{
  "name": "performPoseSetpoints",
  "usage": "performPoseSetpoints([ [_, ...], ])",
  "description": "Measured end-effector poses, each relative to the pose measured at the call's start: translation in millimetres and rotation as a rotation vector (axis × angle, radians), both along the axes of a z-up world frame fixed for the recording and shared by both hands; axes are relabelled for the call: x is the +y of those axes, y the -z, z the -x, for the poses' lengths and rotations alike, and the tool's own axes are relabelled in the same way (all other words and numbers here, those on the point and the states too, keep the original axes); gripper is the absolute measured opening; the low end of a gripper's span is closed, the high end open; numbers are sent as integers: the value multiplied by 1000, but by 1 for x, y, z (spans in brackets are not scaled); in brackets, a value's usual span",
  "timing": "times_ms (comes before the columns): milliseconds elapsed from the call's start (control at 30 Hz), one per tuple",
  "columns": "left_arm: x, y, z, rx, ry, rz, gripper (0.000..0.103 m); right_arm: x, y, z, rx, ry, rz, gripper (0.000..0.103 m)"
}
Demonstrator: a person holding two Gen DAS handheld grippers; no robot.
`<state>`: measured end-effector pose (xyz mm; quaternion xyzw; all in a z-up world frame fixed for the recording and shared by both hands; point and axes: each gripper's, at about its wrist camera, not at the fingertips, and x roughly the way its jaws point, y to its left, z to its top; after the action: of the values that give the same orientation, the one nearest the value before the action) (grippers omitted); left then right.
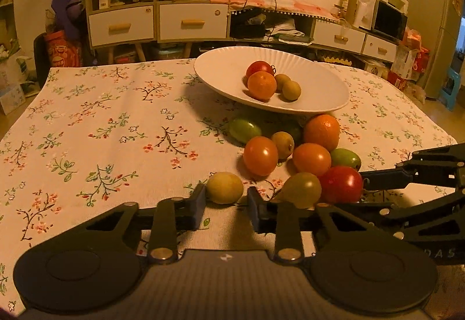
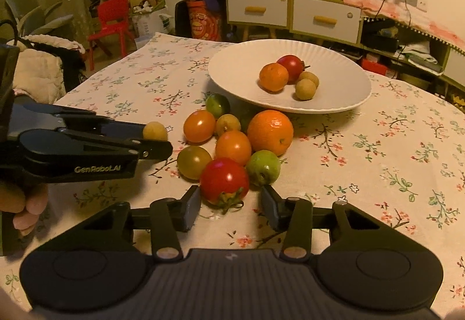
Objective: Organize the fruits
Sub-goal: 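Close left gripper on the olive-green tomato while right gripper closes on the red tomato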
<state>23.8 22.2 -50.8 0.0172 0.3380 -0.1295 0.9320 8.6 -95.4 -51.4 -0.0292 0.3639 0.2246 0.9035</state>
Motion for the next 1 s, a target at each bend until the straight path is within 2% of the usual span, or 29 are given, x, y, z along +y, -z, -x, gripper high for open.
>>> performPoseSetpoints([
  [133,1,0,0,4,1,5,19,3,0,1,6,-21,-8,33],
  [1000,0,-5,1,19,11,17,19,10,-3,0,-6,-26,-34,33],
])
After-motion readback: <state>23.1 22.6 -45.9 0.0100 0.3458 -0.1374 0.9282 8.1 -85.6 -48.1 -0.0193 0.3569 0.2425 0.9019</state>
